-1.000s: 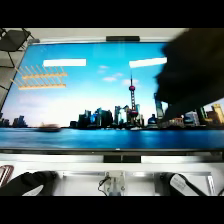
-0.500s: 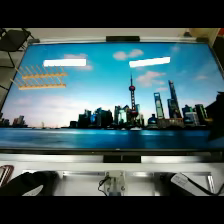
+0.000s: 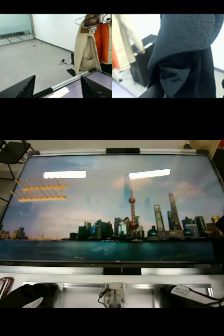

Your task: Fold the shirts.

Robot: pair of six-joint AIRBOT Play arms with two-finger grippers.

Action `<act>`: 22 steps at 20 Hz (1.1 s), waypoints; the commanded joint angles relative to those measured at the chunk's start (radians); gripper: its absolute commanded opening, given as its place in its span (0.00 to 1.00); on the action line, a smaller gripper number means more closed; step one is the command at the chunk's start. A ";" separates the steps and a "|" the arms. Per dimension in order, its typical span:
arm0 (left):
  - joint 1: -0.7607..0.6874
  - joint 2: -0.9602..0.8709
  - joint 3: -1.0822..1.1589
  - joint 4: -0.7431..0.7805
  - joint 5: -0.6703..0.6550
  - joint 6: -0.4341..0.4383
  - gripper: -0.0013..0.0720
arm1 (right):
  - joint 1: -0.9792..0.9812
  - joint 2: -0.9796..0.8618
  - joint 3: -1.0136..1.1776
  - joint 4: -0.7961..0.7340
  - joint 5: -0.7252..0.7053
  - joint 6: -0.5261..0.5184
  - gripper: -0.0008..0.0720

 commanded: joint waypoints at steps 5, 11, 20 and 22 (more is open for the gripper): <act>0.001 0.000 0.000 0.000 -0.001 0.000 0.92 | -0.125 -0.054 0.001 -0.059 -0.145 0.136 0.09; 0.001 0.000 0.000 0.000 -0.093 -0.012 0.92 | -0.236 -0.064 0.001 -0.056 -0.172 0.135 0.09; 0.001 0.000 0.000 0.000 -0.158 -0.019 0.92 | -0.274 -0.080 0.001 -0.079 -0.092 0.079 0.09; 0.001 -0.002 0.000 0.000 -0.159 -0.019 0.92 | -0.306 -0.078 0.001 -0.079 -0.040 0.080 0.10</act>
